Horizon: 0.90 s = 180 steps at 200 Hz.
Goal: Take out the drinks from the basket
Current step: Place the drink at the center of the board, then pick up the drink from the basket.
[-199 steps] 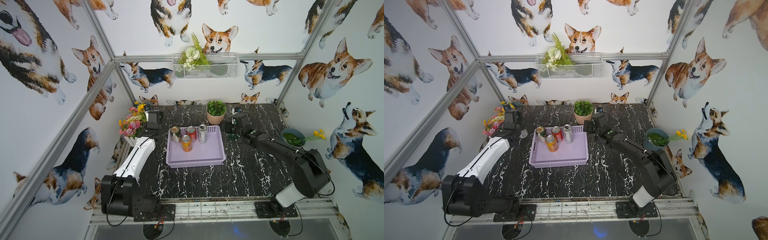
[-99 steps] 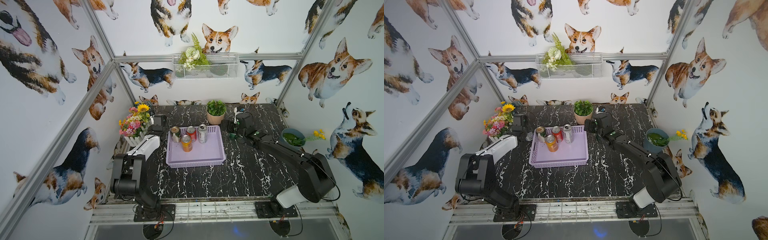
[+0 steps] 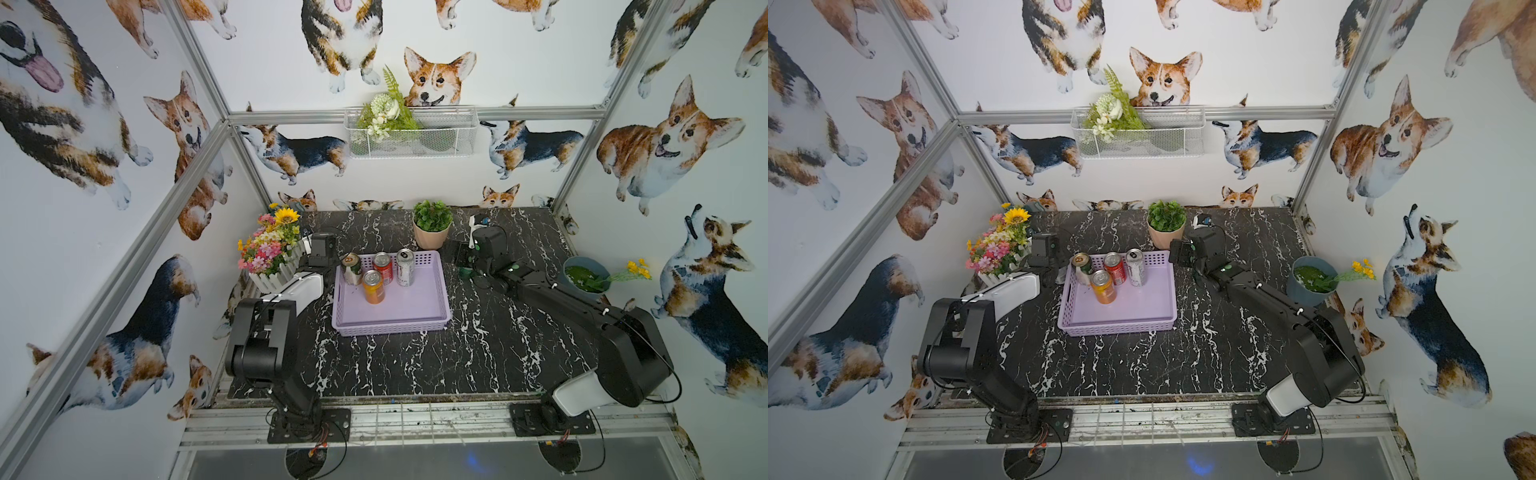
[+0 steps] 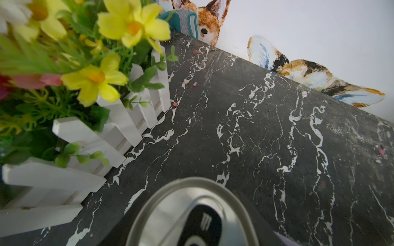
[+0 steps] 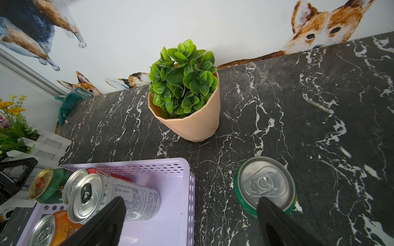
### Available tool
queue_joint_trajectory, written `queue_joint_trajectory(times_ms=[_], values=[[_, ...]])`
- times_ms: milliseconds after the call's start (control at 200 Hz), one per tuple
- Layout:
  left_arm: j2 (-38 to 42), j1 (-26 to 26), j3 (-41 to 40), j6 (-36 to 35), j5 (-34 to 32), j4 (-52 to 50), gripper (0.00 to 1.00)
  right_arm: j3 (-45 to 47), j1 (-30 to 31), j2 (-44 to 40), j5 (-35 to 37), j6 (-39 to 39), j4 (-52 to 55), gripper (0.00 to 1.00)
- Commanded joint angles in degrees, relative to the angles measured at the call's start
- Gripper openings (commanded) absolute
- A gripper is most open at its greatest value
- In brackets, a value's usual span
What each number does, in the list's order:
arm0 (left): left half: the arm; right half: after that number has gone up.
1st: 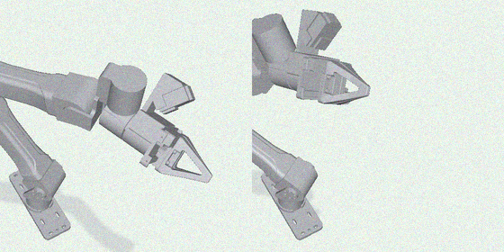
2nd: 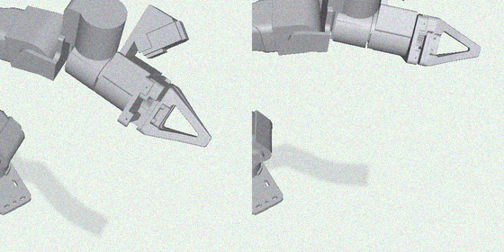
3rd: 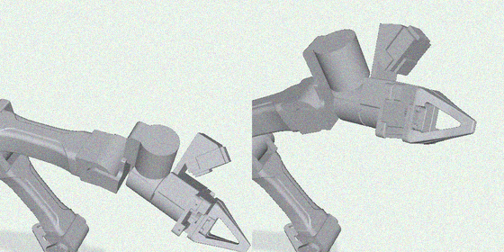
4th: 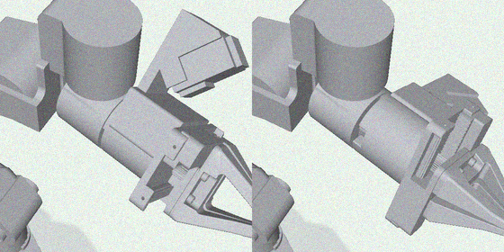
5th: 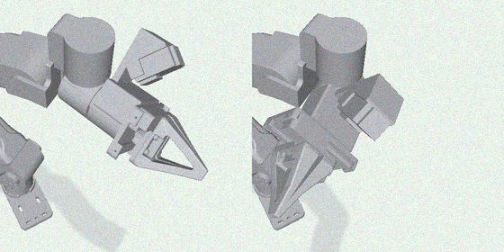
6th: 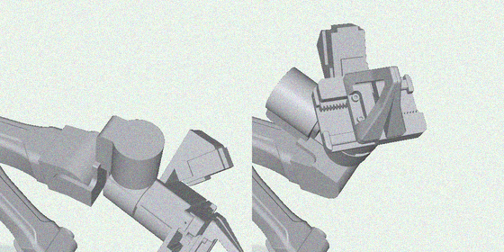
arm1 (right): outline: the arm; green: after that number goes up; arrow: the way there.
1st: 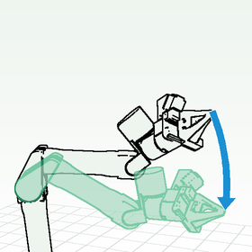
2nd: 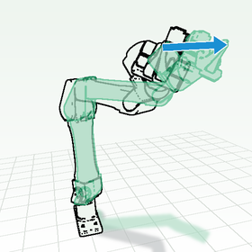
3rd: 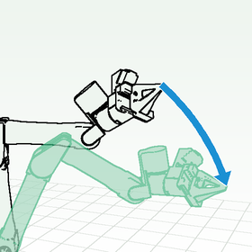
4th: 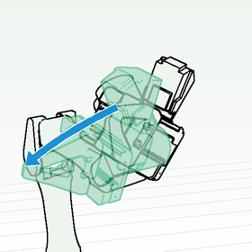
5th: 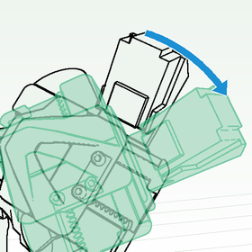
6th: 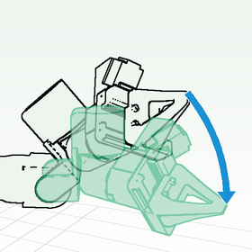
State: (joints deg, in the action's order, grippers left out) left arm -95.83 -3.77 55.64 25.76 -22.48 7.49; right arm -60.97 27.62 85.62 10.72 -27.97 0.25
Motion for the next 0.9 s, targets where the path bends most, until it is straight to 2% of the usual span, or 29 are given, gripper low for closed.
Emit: queue_joint_trajectory(times_ms=[0, 115, 335, 510, 656, 806, 896], values=[[0.3, 0.0, -0.2, 0.4, -0.3, 1.6, 1.0, -0.2, -0.1, 0.0, 0.3, -0.1, -1.9, 0.97], [0.5, 0.0, -0.8, 0.8, -0.7, 1.5, 1.0, 0.1, 0.0, 0.0, 0.2, -0.3, -2.0, 0.98], [8.2, -0.1, -1.4, 3.0, -1.2, 1.1, 1.0, -2.1, 1.2, 2.8, -2.1, 1.1, -0.9, 0.99], [15.9, -0.9, -0.3, 6.4, 0.5, -4.0, 1.0, -10.3, 5.2, 11.4, -5.2, 2.7, 2.7, 1.0], [20.6, -1.0, 0.5, 7.9, 5.0, -10.1, 1.0, -17.5, 7.0, 17.9, -7.5, 2.6, 4.2, 1.0], [24.7, -1.0, 0.5, 7.5, 8.0, -15.4, 1.0, -25.9, 9.6, 24.1, -4.0, 5.0, 10.0, 1.0], [27.2, -1.0, -0.3, 6.6, 9.8, -16.4, 1.0, -27.8, 10.3, 26.1, -3.6, 5.3, 11.3, 1.0]])
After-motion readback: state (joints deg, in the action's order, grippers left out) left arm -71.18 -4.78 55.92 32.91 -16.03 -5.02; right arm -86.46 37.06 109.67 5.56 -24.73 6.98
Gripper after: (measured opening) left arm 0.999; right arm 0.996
